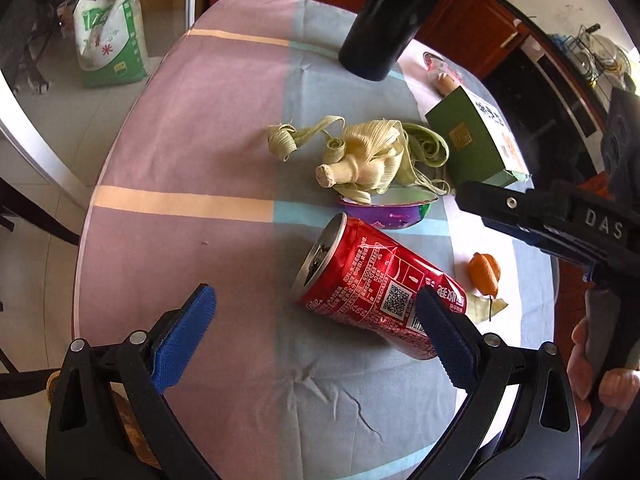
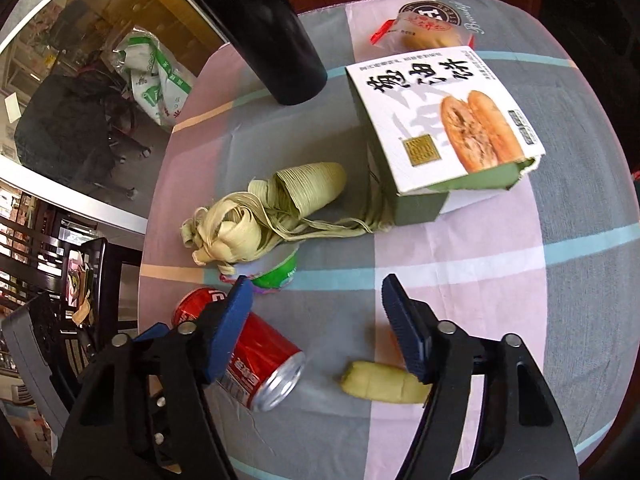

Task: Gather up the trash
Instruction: 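Return both tools to the table toward the cola can and white lid, then grasp the white plastic lid with the right tool while the left tool grasps the red cola can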

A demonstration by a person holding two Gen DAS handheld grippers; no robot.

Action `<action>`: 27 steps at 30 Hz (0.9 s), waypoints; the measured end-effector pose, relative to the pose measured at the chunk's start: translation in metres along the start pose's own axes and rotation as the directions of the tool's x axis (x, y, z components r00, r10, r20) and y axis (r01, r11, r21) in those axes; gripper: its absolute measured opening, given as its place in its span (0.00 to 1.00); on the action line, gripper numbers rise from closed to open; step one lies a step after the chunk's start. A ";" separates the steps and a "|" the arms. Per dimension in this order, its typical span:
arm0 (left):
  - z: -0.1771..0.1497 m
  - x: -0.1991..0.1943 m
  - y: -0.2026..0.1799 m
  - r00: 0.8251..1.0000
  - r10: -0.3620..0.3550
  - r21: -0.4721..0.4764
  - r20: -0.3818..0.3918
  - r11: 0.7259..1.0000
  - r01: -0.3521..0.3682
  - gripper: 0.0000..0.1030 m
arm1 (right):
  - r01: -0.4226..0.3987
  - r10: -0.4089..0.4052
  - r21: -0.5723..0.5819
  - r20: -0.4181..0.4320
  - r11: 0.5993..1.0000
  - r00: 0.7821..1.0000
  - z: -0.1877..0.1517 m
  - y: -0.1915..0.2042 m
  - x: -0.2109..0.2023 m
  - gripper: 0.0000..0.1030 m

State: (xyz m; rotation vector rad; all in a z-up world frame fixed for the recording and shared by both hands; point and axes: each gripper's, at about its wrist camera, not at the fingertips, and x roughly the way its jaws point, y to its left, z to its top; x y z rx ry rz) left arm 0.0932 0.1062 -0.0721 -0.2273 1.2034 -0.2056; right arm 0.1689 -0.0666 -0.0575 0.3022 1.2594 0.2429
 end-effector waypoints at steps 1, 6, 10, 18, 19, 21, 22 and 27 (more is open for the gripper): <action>0.000 0.001 0.001 1.000 -0.006 0.002 -0.001 1.000 0.006 0.97 | -0.003 0.003 -0.010 -0.002 1.000 1.000 0.004 0.004 0.003 0.55; 0.001 0.002 0.003 1.000 -0.030 0.004 -0.006 1.000 0.030 0.97 | -0.017 0.016 -0.029 -0.033 0.999 0.999 0.018 0.016 0.029 0.48; 0.001 0.004 0.004 0.999 -0.042 0.002 -0.012 0.999 0.042 0.97 | -0.007 0.001 -0.057 -0.103 0.998 0.995 0.014 0.017 0.049 0.36; 0.000 0.003 0.004 0.999 -0.033 -0.002 -0.014 0.999 0.033 0.97 | -0.040 0.026 -0.098 -0.140 0.994 0.990 -0.003 0.009 0.049 0.11; 0.000 0.002 0.003 1.000 -0.027 -0.003 -0.014 1.000 0.027 0.97 | -0.039 0.026 -0.101 -0.130 0.994 0.991 -0.003 0.009 0.048 0.09; -0.001 0.002 0.001 1.000 -0.013 -0.008 -0.013 1.000 0.013 0.97 | -0.040 0.030 -0.099 -0.100 0.994 0.995 -0.003 0.007 0.041 0.08; 0.000 0.002 0.000 1.000 -0.008 -0.010 -0.014 1.000 0.008 0.97 | -0.036 0.028 -0.097 -0.087 0.995 0.996 -0.002 0.005 0.037 0.06; 0.005 0.008 -0.016 0.999 -0.018 0.001 -0.045 1.000 0.018 0.97 | -0.029 0.027 -0.054 -0.033 0.998 0.999 -0.004 -0.020 0.012 0.05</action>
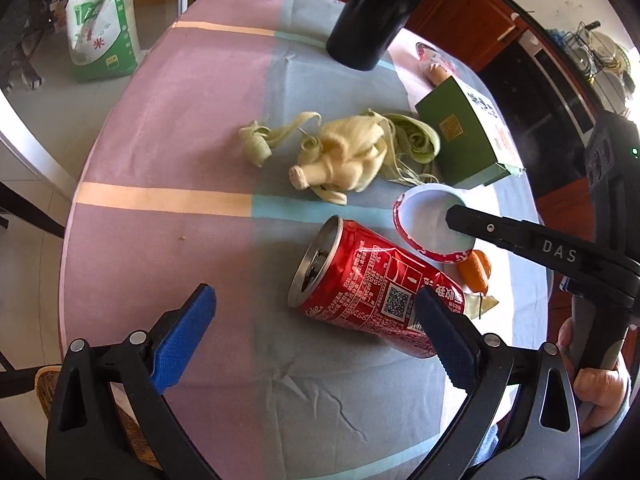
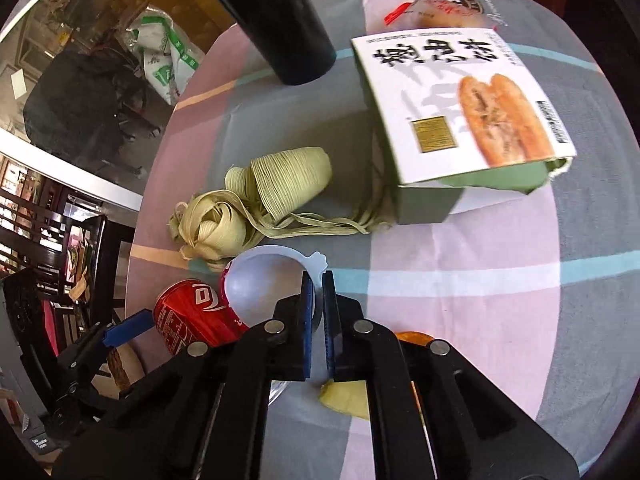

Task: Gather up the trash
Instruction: 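Grasp the white plastic lid with the right tool while the left tool grasps the red cola can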

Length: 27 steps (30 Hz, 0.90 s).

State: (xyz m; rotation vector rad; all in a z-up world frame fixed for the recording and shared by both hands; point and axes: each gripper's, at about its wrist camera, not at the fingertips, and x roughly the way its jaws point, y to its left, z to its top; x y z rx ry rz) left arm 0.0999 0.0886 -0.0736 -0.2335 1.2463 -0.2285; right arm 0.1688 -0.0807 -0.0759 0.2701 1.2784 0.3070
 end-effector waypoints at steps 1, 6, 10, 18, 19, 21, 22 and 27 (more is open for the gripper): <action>0.001 0.002 -0.005 1.000 -0.004 0.007 -0.005 1.000 0.004 0.97 | 0.000 0.000 0.009 0.007 1.000 1.000 -0.002 -0.004 -0.004 0.05; 0.006 0.014 -0.033 1.000 -0.021 0.038 -0.023 0.999 0.022 0.97 | -0.006 0.003 0.080 0.044 0.997 0.999 -0.012 -0.038 -0.028 0.05; 0.015 0.025 -0.059 1.000 0.020 0.112 -0.021 0.994 -0.017 0.97 | -0.010 0.001 0.128 0.076 0.992 0.997 -0.018 -0.065 -0.046 0.05; 0.020 0.015 -0.068 0.995 0.099 -0.004 0.002 0.995 -0.099 0.96 | -0.027 0.009 0.168 0.107 0.985 0.994 -0.034 -0.101 -0.063 0.05; 0.019 0.016 -0.069 0.992 0.126 -0.030 0.004 0.992 -0.126 0.96 | -0.038 0.019 0.174 0.108 0.984 0.994 -0.036 -0.105 -0.063 0.05; 0.015 0.018 -0.071 0.987 0.162 -0.085 0.009 0.983 -0.161 0.96 | -0.059 0.039 0.182 0.114 0.982 0.993 -0.038 -0.111 -0.064 0.05; 0.012 0.019 -0.072 0.985 0.175 -0.105 0.009 0.979 -0.173 0.96 | -0.070 0.049 0.182 0.117 0.981 0.992 -0.040 -0.114 -0.064 0.05; -0.007 0.020 -0.075 0.967 0.254 -0.107 0.014 0.962 -0.251 0.96 | -0.103 0.081 0.174 0.128 0.979 0.989 -0.048 -0.120 -0.070 0.05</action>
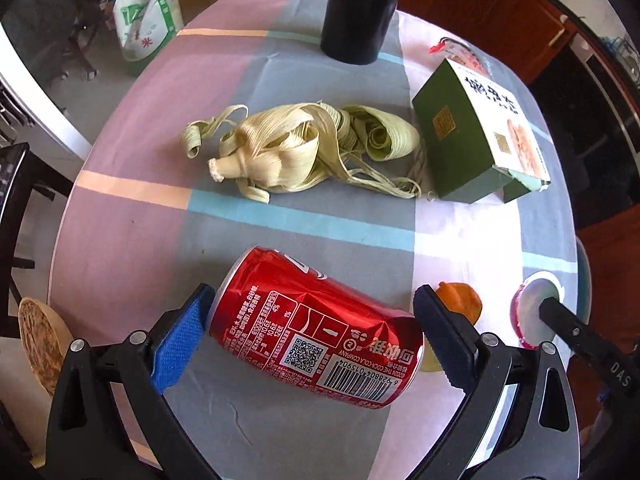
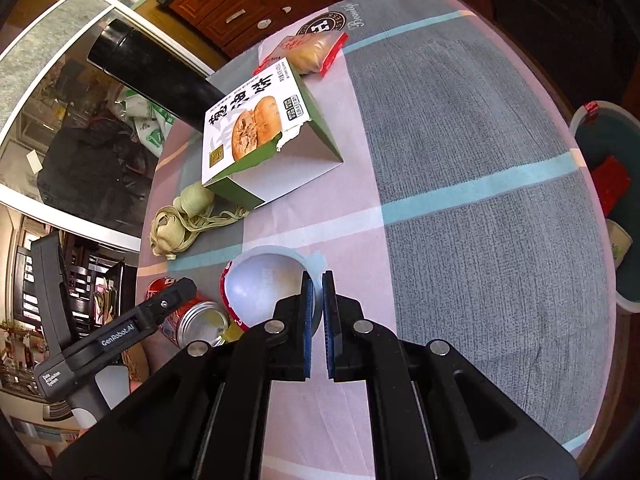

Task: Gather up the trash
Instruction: 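Grasp the white plastic lid with the right tool while the left tool grasps the red cola can, then carry the cola can and white lid over the trash bin with both tools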

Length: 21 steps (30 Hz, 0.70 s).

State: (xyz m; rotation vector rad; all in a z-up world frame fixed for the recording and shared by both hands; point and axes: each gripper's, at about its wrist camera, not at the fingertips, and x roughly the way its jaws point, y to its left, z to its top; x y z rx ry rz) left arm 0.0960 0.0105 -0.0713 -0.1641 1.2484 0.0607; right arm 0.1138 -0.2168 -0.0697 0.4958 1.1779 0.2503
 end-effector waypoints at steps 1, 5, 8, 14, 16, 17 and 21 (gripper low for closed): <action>-0.004 0.000 0.001 1.000 0.003 0.009 -0.002 1.000 -0.003 0.96 | -0.003 0.003 -0.001 0.000 1.000 1.000 -0.001 0.000 -0.001 0.05; -0.017 0.009 0.007 0.999 0.018 0.051 -0.036 0.999 -0.016 0.96 | -0.013 0.013 -0.007 -0.006 1.000 1.000 -0.006 -0.001 -0.002 0.05; -0.028 0.017 0.021 0.996 0.038 0.043 -0.077 0.998 -0.035 0.96 | -0.021 0.021 -0.008 -0.003 1.000 1.000 -0.013 0.000 -0.003 0.05; -0.045 -0.001 0.024 1.000 0.005 0.125 -0.023 0.992 -0.002 0.61 | -0.025 0.025 0.013 -0.004 1.000 1.000 -0.026 -0.004 -0.003 0.05; -0.049 -0.010 0.010 1.000 -0.008 0.185 0.008 0.983 0.006 0.60 | -0.028 0.028 0.017 -0.008 0.999 1.000 -0.029 -0.004 -0.003 0.05; -0.051 -0.015 0.004 1.000 -0.012 0.214 0.027 0.977 0.006 0.60 | -0.028 0.028 0.017 -0.006 0.999 1.000 -0.030 -0.004 -0.004 0.05; -0.050 -0.028 -0.013 0.998 -0.050 0.260 0.050 0.965 0.035 0.60 | -0.030 0.030 0.015 0.014 0.999 0.999 -0.031 -0.006 -0.014 0.05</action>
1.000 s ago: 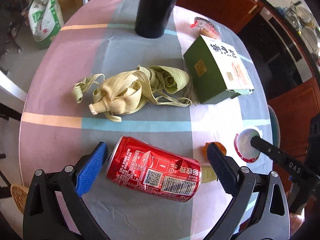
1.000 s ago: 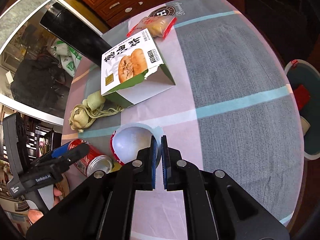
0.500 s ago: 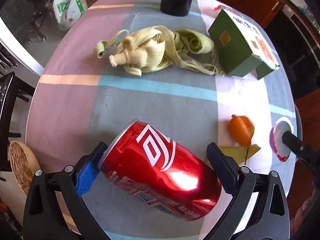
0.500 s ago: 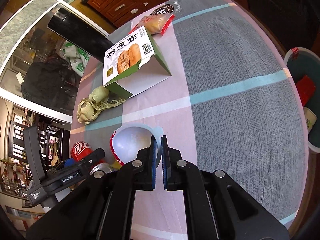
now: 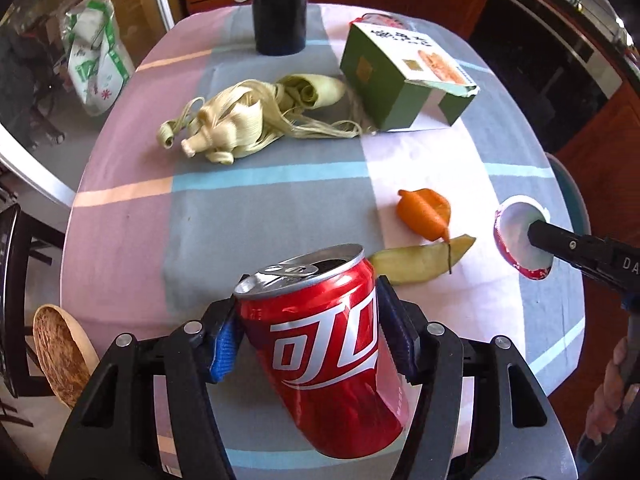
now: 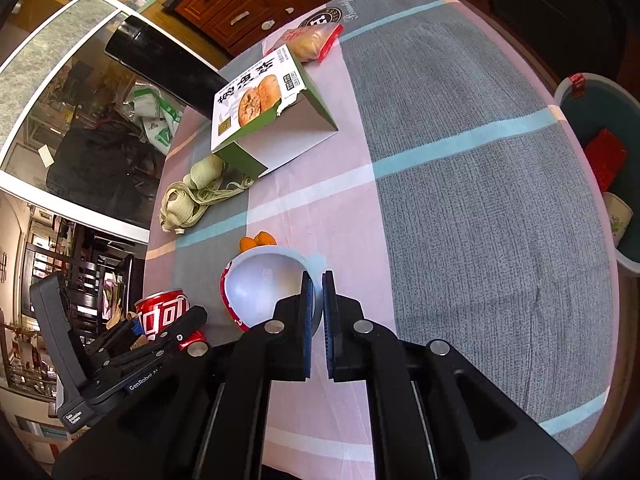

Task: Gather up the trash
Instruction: 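Carry the cola can and white lid over the trash bin with both tools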

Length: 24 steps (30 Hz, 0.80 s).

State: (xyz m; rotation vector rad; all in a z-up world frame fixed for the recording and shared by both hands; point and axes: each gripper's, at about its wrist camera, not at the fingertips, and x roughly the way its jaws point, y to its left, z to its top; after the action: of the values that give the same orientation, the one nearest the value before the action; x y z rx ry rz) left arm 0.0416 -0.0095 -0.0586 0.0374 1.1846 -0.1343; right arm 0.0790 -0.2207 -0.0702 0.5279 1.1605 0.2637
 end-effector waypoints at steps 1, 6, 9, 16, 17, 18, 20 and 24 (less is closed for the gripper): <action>0.002 -0.002 -0.002 1.000 -0.010 0.005 0.001 1.000 0.010 0.60 | 0.000 0.000 0.002 0.006 1.000 1.000 0.000 -0.002 -0.003 0.05; 0.018 -0.012 -0.025 0.998 -0.060 0.038 0.013 0.997 0.060 0.60 | -0.011 0.009 0.037 0.034 0.999 0.999 0.004 -0.018 -0.013 0.05; 0.032 -0.020 -0.038 0.996 -0.083 0.076 0.034 0.994 0.080 0.60 | -0.026 0.021 0.070 0.064 0.997 0.998 0.009 -0.033 -0.023 0.05; 0.053 -0.032 -0.096 0.990 -0.127 0.191 0.059 0.975 0.114 0.60 | -0.054 0.035 0.141 0.134 0.989 0.990 0.017 -0.071 -0.049 0.05; 0.056 -0.032 -0.106 0.990 -0.129 0.209 0.058 0.971 0.114 0.60 | -0.057 0.035 0.153 0.144 0.987 0.989 0.018 -0.077 -0.053 0.05; 0.058 -0.030 -0.117 0.990 -0.130 0.228 0.057 0.967 0.114 0.60 | -0.060 0.034 0.165 0.153 0.984 0.988 0.018 -0.084 -0.056 0.05; 0.062 -0.027 -0.137 0.990 -0.130 0.260 0.052 0.959 0.113 0.60 | -0.062 0.029 0.191 0.171 0.980 0.985 0.018 -0.099 -0.064 0.05; 0.068 -0.019 -0.176 0.990 -0.139 0.324 0.036 0.939 0.120 0.60 | -0.053 0.002 0.243 0.205 0.969 0.979 0.020 -0.129 -0.080 0.05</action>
State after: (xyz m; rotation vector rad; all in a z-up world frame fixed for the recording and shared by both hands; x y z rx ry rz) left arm 0.0753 -0.1886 -0.0077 0.2411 1.0971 -0.4417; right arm 0.0571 -0.3722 -0.0684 0.7730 0.9913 0.0851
